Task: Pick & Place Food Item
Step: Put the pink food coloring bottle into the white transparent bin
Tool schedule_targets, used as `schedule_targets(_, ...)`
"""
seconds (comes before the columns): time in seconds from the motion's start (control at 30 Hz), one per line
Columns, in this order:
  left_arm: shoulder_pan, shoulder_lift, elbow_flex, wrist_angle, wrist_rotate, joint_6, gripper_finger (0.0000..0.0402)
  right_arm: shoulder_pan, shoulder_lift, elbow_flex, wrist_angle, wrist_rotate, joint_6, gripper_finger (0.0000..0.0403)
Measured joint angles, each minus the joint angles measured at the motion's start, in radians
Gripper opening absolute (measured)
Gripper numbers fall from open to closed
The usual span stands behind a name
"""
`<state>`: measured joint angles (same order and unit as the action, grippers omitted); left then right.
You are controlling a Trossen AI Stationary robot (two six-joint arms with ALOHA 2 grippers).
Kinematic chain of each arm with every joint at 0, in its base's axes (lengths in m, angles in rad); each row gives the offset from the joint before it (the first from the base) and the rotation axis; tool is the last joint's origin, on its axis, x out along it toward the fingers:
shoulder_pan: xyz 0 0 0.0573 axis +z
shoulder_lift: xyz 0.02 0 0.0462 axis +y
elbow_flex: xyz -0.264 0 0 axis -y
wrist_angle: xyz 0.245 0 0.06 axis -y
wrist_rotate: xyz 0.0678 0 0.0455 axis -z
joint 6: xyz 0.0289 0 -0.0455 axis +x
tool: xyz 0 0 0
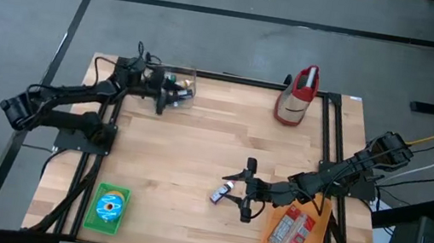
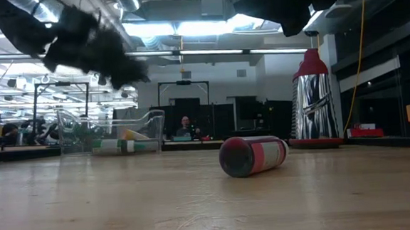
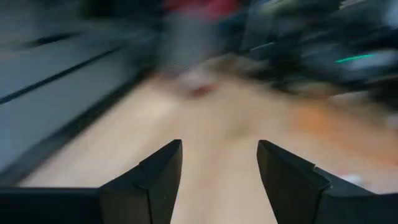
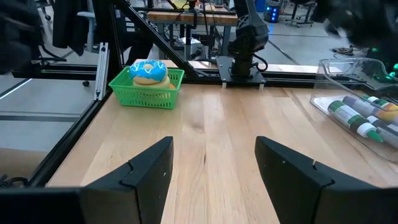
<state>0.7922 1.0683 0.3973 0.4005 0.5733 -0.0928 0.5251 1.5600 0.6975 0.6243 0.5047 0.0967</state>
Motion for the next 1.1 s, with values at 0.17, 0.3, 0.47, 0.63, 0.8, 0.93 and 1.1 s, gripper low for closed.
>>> schedule_targets(0.17,-0.146,0.0,0.0,0.318,0.092,-0.16,0.0199,0.0,0.0,0.0,0.0,0.0,0.0,0.023)
schedule_targets(0.3,-0.281,0.0,0.0,0.523,0.105,-0.295,0.0198,0.0,0.0,0.0,0.0,0.0,0.001,0.023)
schedule_targets(0.47,-0.544,0.002,0.0,0.472,-0.001,-0.332,0.0198,0.0,0.0,0.0,-0.001,0.0,0.001,0.023)
schedule_targets(0.63,-0.85,0.024,0.0,0.296,-0.528,-0.147,0.0198,0.0,0.0,0.0,0.0,0.0,0.004,0.023)
schedule_targets(0.8,-1.042,0.103,0.0,0.294,-0.882,-0.13,0.0198,0.0,0.0,0.0,0.0,0.003,0.003,0.023)
schedule_targets(0.93,-1.11,0.202,0.0,0.312,-0.957,-0.202,0.0198,0.0,0.0,0.0,0.003,0.003,0.001,0.023)
schedule_targets(1.1,-1.147,0.385,0.0,0.432,-1.102,-0.228,0.0198,0.0,0.0,0.0,0.003,0.003,0.0,0.023)
